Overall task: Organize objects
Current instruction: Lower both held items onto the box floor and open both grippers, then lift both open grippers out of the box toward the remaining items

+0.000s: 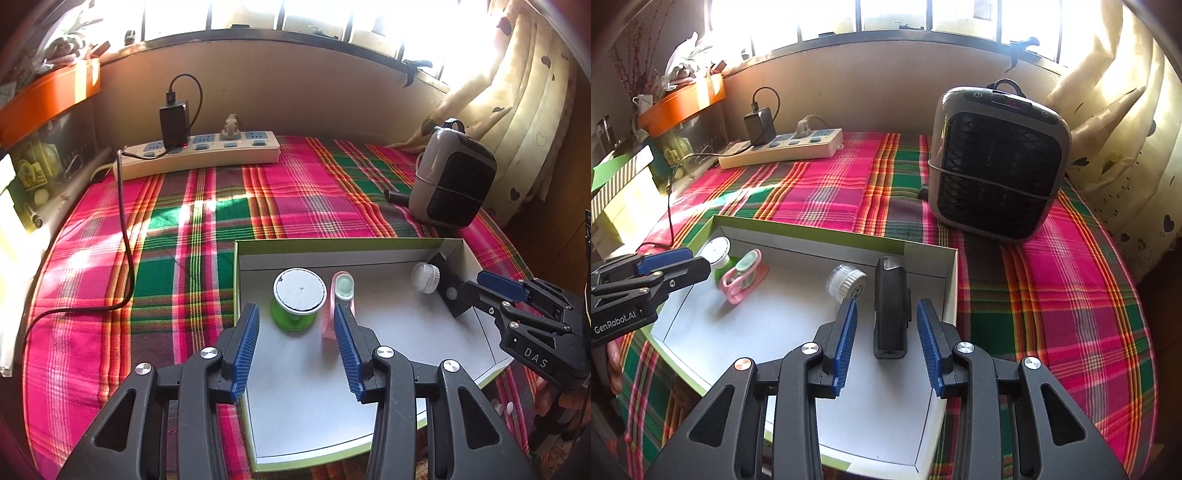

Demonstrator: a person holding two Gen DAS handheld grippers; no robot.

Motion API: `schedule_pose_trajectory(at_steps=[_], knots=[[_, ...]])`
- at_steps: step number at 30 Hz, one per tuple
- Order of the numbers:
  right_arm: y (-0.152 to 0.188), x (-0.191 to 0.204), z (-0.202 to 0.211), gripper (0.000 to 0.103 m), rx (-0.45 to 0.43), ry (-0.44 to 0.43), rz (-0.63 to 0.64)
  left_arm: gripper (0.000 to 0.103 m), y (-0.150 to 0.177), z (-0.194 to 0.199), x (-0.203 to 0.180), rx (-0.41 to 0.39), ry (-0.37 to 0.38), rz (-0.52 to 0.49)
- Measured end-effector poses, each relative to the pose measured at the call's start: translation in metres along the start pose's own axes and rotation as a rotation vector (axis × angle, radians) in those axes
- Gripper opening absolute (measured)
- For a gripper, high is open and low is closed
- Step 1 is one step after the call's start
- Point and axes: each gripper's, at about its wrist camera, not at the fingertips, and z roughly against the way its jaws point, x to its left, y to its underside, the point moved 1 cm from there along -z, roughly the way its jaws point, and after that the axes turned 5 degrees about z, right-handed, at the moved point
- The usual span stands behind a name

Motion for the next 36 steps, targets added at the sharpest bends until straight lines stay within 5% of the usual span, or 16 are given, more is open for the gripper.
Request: schedule_pose_trajectory(at_steps=[15,36], knots=[[0.028,0.002,0.053,0.035,-0.071,-0.047,0.031,0.041,0.035,0.052,-0.001,-0.067,0.012,0.031],[0.082,0.012,0.076,0.041,-0.039,-0.099,0.073,0.044,0.078,0.060,0.002,0.001,0.089,0.076]])
